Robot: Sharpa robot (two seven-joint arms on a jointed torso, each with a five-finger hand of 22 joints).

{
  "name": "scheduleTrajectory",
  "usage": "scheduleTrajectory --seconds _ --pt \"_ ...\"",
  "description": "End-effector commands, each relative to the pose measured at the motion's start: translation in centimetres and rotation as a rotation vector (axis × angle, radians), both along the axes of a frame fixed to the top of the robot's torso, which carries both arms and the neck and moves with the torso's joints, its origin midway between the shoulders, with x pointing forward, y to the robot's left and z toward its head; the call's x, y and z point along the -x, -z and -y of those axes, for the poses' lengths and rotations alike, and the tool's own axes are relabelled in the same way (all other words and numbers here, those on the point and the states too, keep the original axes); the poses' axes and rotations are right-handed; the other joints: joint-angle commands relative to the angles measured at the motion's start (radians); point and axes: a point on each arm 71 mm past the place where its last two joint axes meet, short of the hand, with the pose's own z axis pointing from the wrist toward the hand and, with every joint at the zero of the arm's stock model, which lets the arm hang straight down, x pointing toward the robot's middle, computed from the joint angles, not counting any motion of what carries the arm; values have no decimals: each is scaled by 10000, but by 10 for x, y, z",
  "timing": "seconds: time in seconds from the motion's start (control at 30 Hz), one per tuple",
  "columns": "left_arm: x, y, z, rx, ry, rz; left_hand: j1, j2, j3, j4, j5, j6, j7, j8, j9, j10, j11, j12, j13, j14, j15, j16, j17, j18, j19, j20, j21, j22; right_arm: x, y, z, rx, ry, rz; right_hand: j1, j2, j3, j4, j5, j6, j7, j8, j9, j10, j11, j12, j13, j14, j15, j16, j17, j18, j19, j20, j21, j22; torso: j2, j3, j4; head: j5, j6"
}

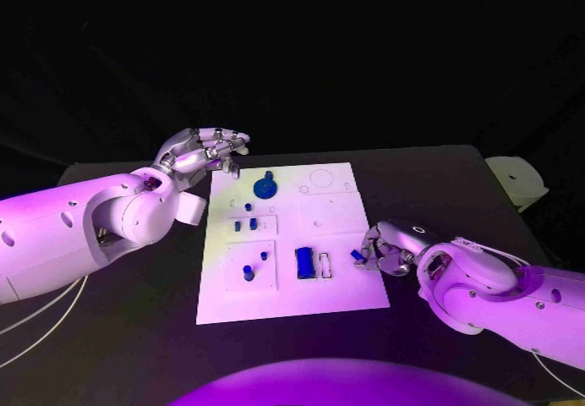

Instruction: Assemble the parts on the task board

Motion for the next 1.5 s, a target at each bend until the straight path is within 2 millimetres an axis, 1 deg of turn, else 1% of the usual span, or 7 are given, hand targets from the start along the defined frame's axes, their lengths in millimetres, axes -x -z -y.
scheduleTrajectory --seconds 0.03,0.23,0.4,0.5,0.63,1.07,1.5 --pt "1 -1 2 104 171 66 69 39 49 7 26 -67 -2 42 14 -66 13 52 -15 -59 -28 44 -12 63 9 46 -46 -13 7 12 -1 1214 -316 -276 867 114 440 -358 -411 134 -48 -190 -232 370 -99 23 1731 1010 -58 48 2490 -112 1006 -30 39 2589 3 -2 4 -8 -16" --pt "1 -1 1 99 161 63 69 39 49 7 26 -67 -2 42 14 -66 13 52 -15 -59 -28 44 -12 63 9 46 -46 -13 8 10 -3 1323 -357 43 1511 -77 1603 -728 317 324 -43 -374 -290 353 -106 16 1748 1006 -69 41 2476 -116 1011 -60 62 2595 -1 3 4 5 -34" --pt "1 -1 1 94 151 62 69 41 50 10 26 -70 -1 45 16 -69 14 57 -17 -60 -26 45 -13 63 11 47 -49 -15 9 9 -4 1149 -229 128 1151 -255 2415 -675 492 286 -48 -401 -201 353 -106 -4 1744 1002 -63 30 2454 -109 1003 -52 27 2586 -3 -7 2 17 -45" --pt "1 -1 1 93 151 62 69 41 50 10 26 -70 -1 45 16 -69 14 57 -17 -60 -26 45 -13 63 11 47 -49 -15 10 7 -4 934 -108 103 562 -641 3625 -847 786 206 -23 -291 68 362 -87 -19 1745 1001 -59 28 2450 -110 1004 -51 28 2586 -2 -8 13 12 -46" --pt "1 -1 1 89 142 61 69 41 50 10 26 -70 -1 45 16 -69 14 57 -17 -60 -26 45 -13 63 11 47 -49 -15 12 4 -5 500 88 21 12 -822 4528 -1114 901 84 -22 -166 332 385 -90 -6 1758 1003 -52 30 2458 -113 1008 -43 47 2591 -7 -5 8 19 -40" --pt "1 -1 1 90 146 59 82 45 58 5 30 -73 -2 50 18 -72 12 63 -19 -62 -27 46 -15 63 13 47 -51 -16 17 -15 -23 -1273 532 -226 -508 -929 4981 -1198 840 37 -29 -107 481 383 -87 -29 1750 1002 -53 29 2456 -128 1027 -44 124 2611 -12 -7 -3 30 -29" --pt "2 -1 1 66 292 72 299 105 174 -127 52 -84 -6 88 35 -94 -1 112 -38 -82 -44 49 -28 68 32 29 -47 -12 16 -6 -47 -2156 508 -1344 -1325 -1141 5086 -1028 878 108 -44 -86 578 401 -96 0 1774 994 -61 11 2420 -119 1016 -51 77 2599 10 -10 18 -30 -85"
